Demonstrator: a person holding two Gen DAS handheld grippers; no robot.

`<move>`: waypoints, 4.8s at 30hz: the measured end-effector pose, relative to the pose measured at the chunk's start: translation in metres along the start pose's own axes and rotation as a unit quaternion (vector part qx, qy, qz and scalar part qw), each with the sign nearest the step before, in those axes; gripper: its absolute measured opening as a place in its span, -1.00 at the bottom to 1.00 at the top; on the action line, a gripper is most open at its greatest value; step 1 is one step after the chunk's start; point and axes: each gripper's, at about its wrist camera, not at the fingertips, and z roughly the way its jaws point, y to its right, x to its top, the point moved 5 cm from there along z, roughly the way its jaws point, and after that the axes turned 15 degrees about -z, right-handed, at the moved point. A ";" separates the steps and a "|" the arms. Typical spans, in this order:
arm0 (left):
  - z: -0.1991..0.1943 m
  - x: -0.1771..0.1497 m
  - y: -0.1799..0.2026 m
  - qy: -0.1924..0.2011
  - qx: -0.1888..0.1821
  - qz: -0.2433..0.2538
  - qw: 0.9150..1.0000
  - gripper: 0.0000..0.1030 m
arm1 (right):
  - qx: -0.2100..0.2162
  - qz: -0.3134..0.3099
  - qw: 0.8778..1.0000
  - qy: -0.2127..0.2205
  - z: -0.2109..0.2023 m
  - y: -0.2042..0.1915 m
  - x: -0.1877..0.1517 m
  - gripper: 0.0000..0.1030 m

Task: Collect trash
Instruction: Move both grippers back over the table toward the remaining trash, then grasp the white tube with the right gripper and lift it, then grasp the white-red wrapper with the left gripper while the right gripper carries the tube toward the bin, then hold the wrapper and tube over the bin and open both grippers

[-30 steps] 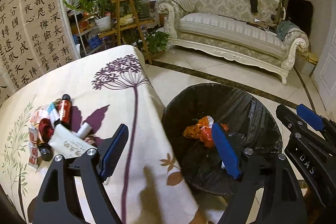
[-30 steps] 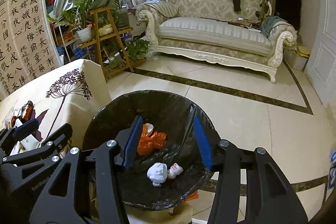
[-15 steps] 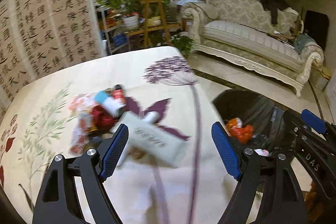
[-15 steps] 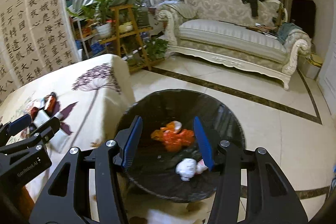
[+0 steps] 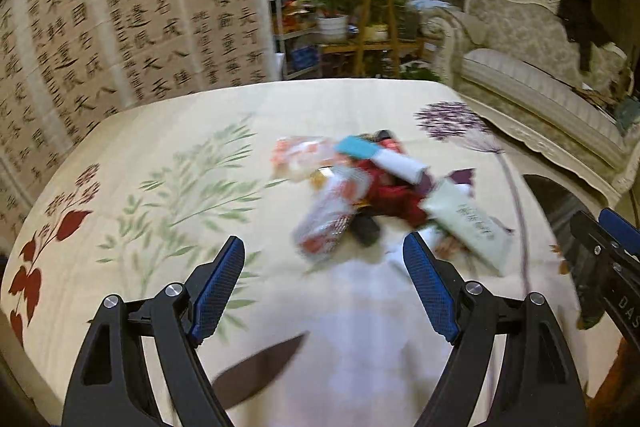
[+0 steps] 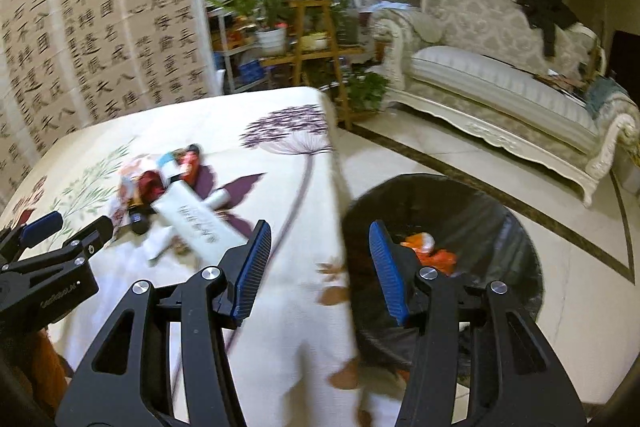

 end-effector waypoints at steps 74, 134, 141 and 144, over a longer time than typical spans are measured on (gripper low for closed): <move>0.034 0.018 -0.020 -0.017 -0.006 -0.017 1.000 0.55 | 0.066 -0.011 0.998 -0.019 0.036 -0.031 0.025 -0.94; -0.005 -0.037 0.167 -0.046 -0.188 0.119 0.974 -0.44 | -0.086 0.087 0.992 -0.016 -0.020 0.121 -0.045 -0.94; -0.004 -0.049 0.197 -0.043 -0.191 0.146 0.970 -0.44 | -0.091 0.104 0.990 -0.020 -0.016 0.139 -0.057 -0.94; -0.002 -0.053 0.206 -0.041 -0.190 0.155 0.969 -0.44 | -0.092 0.109 0.989 -0.024 -0.012 0.143 -0.058 -0.94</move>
